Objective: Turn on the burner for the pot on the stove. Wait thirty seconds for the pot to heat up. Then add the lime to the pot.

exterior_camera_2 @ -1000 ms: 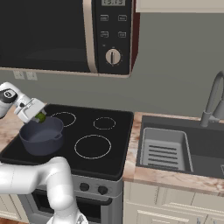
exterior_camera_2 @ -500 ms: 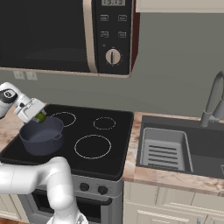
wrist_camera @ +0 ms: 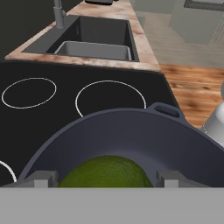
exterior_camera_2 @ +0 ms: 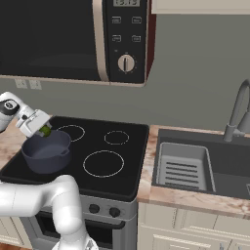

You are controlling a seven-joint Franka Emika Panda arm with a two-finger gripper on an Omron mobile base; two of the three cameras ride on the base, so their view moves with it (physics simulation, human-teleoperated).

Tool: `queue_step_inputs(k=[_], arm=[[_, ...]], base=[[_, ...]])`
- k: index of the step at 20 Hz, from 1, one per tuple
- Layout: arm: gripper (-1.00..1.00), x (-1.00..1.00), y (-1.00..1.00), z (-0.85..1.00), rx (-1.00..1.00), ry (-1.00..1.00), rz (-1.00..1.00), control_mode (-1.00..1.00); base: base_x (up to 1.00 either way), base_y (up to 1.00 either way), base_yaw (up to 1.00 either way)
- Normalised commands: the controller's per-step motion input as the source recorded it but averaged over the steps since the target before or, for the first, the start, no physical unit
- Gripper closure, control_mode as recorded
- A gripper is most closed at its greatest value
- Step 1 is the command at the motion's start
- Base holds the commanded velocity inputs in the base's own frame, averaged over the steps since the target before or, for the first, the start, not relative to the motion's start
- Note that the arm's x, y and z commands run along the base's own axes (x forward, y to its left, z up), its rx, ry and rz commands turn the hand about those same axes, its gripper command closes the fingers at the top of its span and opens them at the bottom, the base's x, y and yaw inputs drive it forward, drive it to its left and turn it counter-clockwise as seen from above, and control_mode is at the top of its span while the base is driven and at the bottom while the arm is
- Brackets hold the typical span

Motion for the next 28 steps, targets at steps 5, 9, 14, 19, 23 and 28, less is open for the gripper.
queue_step_inputs(k=[5,9,14,19,23,28], arm=[[1.00,0.00,0.00,0.00,0.00,0.00,0.00,-1.00],[1.00,0.00,0.00,0.00,0.00,0.00,0.00,-1.00],[1.00,0.00,0.00,0.00,0.00,0.00,0.00,-1.00],[1.00,0.00,0.00,0.00,0.00,0.00,0.00,-1.00],[1.00,0.00,0.00,0.00,0.00,0.00,0.00,-1.00],[1.00,0.00,0.00,0.00,0.00,0.00,0.00,-1.00]], base=[[0.00,0.00,0.00],[0.00,0.00,0.00],[0.00,0.00,0.00],[0.00,0.00,0.00],[0.00,0.00,0.00],[0.00,0.00,0.00]])
